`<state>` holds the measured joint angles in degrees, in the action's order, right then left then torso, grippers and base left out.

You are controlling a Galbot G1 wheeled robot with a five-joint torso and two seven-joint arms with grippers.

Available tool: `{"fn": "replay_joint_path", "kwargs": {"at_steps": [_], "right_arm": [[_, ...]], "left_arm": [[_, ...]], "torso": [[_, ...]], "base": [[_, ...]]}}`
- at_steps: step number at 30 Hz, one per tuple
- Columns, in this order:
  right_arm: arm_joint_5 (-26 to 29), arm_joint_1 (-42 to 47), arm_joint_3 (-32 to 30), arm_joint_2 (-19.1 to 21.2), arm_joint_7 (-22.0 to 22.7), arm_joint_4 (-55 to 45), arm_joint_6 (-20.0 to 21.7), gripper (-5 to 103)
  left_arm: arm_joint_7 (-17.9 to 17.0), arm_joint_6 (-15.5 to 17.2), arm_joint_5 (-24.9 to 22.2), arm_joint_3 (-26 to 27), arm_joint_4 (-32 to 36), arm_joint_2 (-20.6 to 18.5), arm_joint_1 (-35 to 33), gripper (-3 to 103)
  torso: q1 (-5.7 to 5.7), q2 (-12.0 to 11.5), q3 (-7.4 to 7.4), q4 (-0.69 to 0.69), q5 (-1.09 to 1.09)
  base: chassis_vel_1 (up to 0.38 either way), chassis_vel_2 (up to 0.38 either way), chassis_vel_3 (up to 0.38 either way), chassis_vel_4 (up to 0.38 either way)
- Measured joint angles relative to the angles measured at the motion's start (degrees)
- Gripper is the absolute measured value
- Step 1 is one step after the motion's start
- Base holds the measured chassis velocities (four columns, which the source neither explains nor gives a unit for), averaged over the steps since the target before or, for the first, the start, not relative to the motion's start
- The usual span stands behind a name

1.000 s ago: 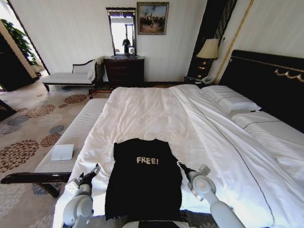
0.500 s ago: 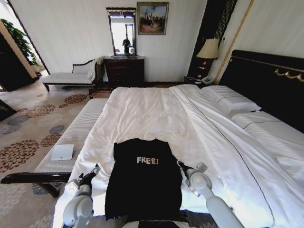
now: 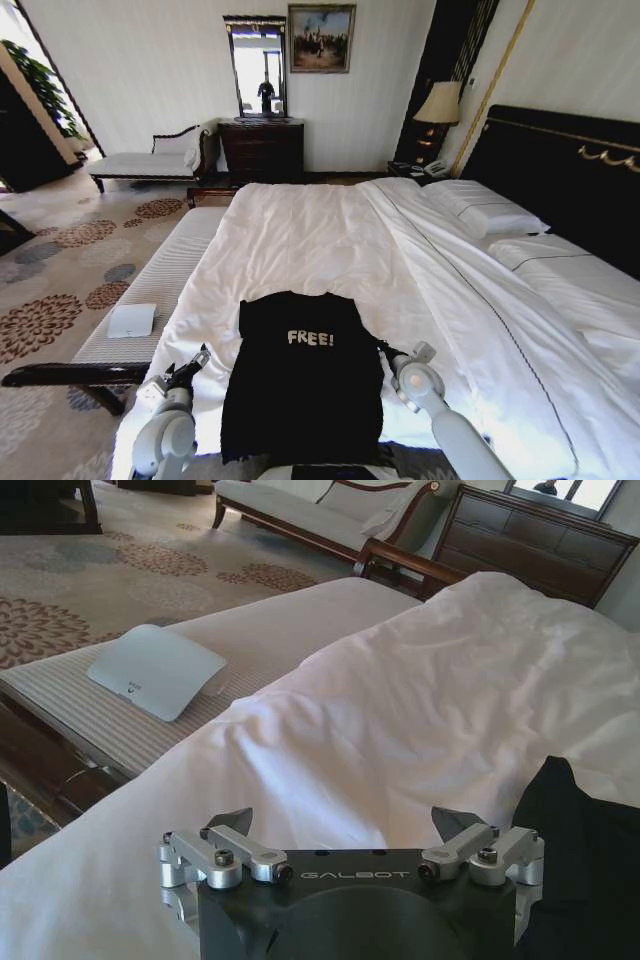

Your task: Fold the clothes on the bed.

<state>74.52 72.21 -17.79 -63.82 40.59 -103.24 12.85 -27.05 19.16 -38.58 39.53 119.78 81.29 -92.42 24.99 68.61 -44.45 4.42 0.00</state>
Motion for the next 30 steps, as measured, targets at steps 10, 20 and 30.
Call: {"fn": "replay_joint_path", "kwargs": {"at_steps": [10, 20, 30], "right_arm": [[0.40, -2.89, -3.40, 2.26, -1.87, 2.70, -0.46, 0], [-0.35, -4.85, -4.98, 2.57, -3.71, 5.42, -0.82, 0], [-1.95, -1.06, -8.39, 2.47, -3.56, -0.44, -2.40, 0]], "left_arm": [[-0.01, -0.07, -0.04, -0.03, -0.39, -0.22, 0.24, 100], [-0.01, -0.14, -0.14, -0.23, -0.60, -0.31, 0.53, 100], [0.14, -0.68, -0.38, 0.23, -1.22, -0.53, 0.44, 100]], "torso": [[0.00, 0.01, 0.00, 0.00, 0.00], [0.00, 0.01, 0.00, 0.00, 0.00], [0.00, 0.01, 0.00, 0.00, -0.01]], "base": [[0.000, 0.000, 0.000, 0.000], [0.000, 0.000, 0.000, 0.000], [0.000, 0.000, 0.000, 0.000]]}}
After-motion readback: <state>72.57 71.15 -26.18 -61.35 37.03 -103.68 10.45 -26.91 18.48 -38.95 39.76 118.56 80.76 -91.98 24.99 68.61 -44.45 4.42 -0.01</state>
